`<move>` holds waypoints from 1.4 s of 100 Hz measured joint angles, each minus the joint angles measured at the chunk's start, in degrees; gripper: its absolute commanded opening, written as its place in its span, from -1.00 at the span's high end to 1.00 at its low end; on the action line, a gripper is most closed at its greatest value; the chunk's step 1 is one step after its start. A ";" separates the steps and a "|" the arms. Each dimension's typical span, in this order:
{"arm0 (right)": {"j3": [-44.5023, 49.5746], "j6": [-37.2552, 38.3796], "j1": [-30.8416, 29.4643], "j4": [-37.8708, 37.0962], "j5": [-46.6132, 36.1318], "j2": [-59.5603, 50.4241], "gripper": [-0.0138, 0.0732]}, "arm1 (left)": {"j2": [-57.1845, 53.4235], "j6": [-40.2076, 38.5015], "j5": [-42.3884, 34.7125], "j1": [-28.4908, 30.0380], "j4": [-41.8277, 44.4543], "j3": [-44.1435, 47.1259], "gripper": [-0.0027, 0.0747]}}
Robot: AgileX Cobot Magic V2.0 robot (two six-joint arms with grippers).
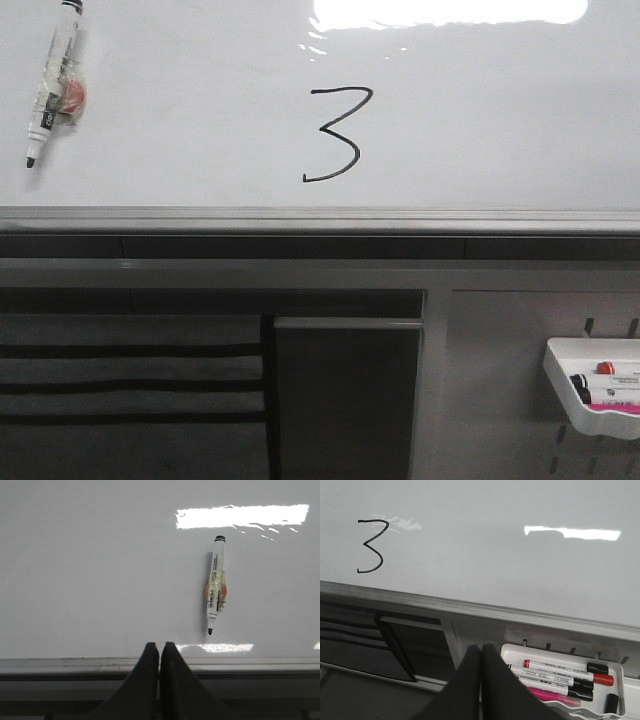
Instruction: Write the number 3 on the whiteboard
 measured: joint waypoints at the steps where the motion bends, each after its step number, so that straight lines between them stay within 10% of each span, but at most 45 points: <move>1: 0.00 0.00 0.00 0.00 0.00 0.00 0.84 | 0.00 0.00 0.00 0.00 0.00 0.00 0.98; 58: 1.67 0.00 -1.29 0.00 -0.15 -4.01 0.84 | 0.00 0.00 0.12 0.00 0.00 0.00 0.98; 96: 26.20 0.00 -5.92 2.03 -26.99 -22.05 0.84 | 0.00 0.00 0.21 0.00 0.00 0.00 0.98; 140: 31.92 0.02 -6.03 2.25 -29.72 -25.58 0.84 | 0.00 0.00 0.21 0.00 0.00 0.00 0.98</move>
